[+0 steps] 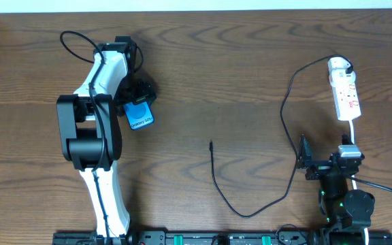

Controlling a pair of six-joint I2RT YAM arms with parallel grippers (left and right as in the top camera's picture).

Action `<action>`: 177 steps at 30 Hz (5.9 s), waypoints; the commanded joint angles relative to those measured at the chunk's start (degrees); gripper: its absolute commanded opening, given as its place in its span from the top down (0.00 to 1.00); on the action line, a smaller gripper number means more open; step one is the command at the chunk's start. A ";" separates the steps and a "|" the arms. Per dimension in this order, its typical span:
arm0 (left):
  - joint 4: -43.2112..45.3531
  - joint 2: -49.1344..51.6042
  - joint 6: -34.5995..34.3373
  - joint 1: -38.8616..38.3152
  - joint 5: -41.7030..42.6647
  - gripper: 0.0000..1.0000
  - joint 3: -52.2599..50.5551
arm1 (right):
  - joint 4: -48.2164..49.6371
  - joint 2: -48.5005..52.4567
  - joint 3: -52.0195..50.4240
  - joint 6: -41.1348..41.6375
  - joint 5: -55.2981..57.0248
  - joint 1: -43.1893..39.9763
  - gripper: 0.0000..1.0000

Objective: Plug charger to phone and switch on socket

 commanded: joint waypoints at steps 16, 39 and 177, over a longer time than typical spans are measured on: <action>0.68 0.59 -0.52 0.20 -0.09 0.05 -0.72 | -0.20 -0.35 -0.07 -0.63 -0.35 1.07 0.01; 5.05 0.59 -0.07 0.20 2.23 0.05 -4.20 | -0.20 -0.35 -0.07 -0.63 -0.35 1.07 0.01; 5.92 0.61 1.68 0.20 2.23 0.72 -5.09 | -0.20 -0.35 -0.07 -0.63 -0.35 1.07 0.01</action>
